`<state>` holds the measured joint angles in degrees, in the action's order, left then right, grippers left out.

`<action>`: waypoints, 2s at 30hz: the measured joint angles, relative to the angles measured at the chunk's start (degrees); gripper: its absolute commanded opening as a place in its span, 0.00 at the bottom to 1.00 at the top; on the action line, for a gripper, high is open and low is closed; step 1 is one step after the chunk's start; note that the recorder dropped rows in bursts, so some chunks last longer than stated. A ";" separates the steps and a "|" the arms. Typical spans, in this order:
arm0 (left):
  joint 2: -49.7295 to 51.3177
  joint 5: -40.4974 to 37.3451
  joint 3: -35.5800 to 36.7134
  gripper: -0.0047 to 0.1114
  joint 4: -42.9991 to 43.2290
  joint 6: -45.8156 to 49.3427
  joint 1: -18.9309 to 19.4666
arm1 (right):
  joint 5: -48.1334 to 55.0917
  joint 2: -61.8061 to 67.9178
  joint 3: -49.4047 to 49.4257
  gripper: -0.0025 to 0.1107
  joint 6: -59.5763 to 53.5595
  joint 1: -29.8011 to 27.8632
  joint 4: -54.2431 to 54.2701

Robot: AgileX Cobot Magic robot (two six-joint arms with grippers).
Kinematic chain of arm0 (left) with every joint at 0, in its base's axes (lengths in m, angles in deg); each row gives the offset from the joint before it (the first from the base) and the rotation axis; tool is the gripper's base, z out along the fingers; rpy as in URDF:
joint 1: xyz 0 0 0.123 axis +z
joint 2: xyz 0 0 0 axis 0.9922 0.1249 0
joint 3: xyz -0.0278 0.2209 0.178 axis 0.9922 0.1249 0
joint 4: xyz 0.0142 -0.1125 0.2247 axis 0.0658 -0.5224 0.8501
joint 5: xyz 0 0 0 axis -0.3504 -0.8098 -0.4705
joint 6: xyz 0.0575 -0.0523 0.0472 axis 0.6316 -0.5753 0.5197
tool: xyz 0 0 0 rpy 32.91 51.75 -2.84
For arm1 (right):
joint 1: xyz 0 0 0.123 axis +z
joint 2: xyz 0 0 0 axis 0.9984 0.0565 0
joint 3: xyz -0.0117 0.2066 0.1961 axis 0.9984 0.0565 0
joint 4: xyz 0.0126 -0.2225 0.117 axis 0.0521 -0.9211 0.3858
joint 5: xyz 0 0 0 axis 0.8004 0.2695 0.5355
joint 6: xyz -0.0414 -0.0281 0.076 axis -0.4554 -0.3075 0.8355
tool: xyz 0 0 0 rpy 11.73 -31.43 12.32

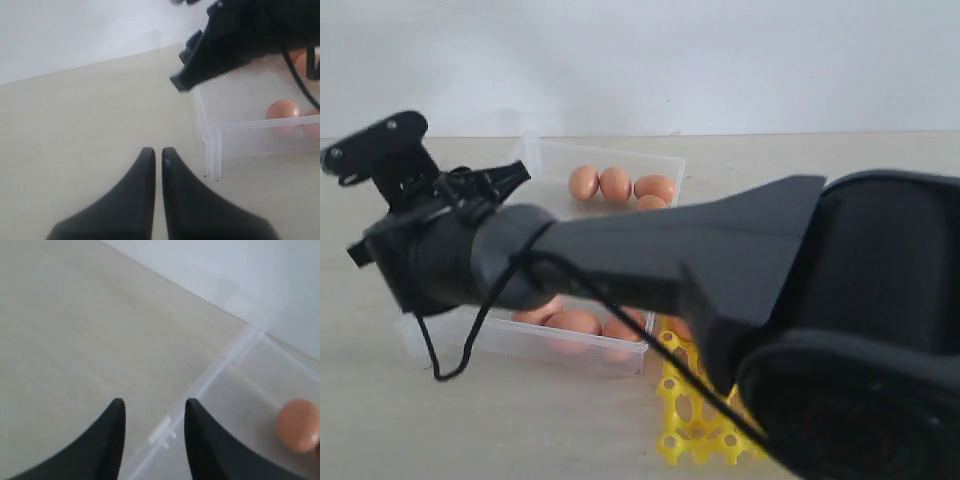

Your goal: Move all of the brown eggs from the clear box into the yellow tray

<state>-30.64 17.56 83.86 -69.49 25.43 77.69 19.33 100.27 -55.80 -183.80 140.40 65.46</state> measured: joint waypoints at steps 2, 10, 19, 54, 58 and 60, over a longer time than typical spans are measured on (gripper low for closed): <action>0.00 0.00 0.00 0.08 0.00 0.00 0.00 | 4.30 -2.71 -0.14 0.32 0.85 -1.19 0.00; 0.00 0.00 0.00 0.08 0.00 0.00 0.00 | 5.23 -14.40 -0.68 0.31 2.79 -1.62 -0.90; 0.00 0.00 0.00 0.08 0.00 0.00 0.00 | -8.79 -15.17 1.82 0.02 -21.33 -1.04 -2.19; 0.00 0.00 0.00 0.08 0.00 0.00 0.00 | 75.24 -15.80 0.05 0.02 -20.19 -7.96 -4.14; 0.00 0.00 0.00 0.08 0.00 0.00 0.00 | 93.16 -18.98 -1.52 0.02 -4.30 -7.96 -18.06; 0.00 0.00 0.00 0.08 0.00 0.00 0.00 | 98.59 -20.31 -1.74 0.02 11.45 -7.78 -31.49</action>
<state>-30.64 17.56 83.86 -69.49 25.43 77.69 117.92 79.95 -57.54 -172.34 132.62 33.98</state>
